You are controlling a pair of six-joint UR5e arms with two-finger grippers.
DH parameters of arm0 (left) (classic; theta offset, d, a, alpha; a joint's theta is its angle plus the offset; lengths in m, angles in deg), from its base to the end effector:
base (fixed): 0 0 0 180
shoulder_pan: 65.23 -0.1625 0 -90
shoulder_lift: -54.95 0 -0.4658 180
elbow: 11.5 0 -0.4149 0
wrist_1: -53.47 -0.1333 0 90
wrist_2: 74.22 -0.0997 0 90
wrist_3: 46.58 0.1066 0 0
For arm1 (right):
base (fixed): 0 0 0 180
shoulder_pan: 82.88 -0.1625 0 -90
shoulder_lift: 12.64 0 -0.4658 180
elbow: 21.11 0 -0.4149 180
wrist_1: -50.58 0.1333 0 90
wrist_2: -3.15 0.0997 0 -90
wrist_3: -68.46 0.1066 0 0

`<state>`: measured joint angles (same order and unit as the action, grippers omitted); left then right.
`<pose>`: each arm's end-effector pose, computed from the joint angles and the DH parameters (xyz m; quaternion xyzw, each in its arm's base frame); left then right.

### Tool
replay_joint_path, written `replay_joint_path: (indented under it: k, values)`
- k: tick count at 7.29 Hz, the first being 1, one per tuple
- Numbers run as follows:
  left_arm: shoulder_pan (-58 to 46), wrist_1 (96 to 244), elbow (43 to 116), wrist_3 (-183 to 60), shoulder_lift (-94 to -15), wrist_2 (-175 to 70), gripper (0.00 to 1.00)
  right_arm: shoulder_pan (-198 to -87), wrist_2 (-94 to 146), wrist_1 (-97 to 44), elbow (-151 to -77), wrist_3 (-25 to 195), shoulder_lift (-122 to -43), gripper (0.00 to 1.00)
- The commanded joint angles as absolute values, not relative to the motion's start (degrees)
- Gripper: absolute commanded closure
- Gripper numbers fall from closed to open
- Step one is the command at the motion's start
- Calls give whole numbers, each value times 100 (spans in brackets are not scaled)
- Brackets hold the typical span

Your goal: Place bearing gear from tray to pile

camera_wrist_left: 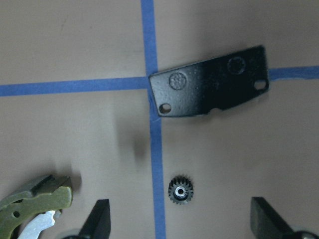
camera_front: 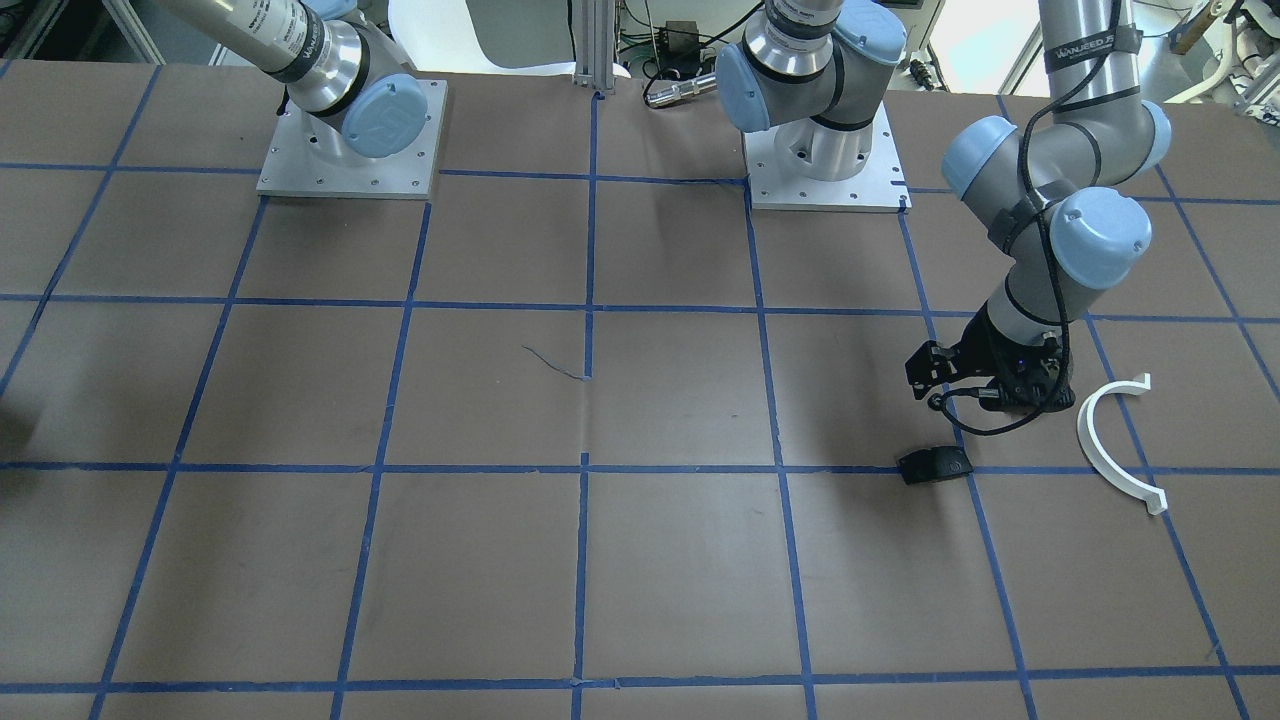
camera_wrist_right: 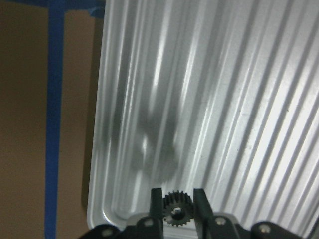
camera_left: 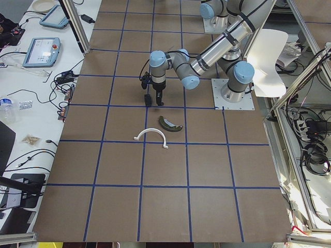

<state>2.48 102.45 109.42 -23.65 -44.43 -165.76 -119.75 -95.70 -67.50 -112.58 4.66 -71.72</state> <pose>0.0664 -0.5060 0.2484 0.0055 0.9999 -0.0006 0.0148 -0.4748 -0.5022 0.2273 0.0955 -0.9917 -0.0853 0.0084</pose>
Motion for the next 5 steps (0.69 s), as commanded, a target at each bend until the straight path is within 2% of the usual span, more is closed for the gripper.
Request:
replay_joint_path:
  k: [1, 3, 5]
  values:
    - [856, 10514, 10734, -3307, -4376, -16466, 0, -12110, -9451, -6422, -11278, 604, -7554, 100]
    - [1586, 11205, 10113, -4364, -4411, -16457, 0, -12637, -9037, -5763, -11278, 1087, -8028, 100]
    - [2341, 12757, 8920, -5305, -4280, -16344, 0, -13592, -8853, -4765, -11304, 2452, -8556, 100]
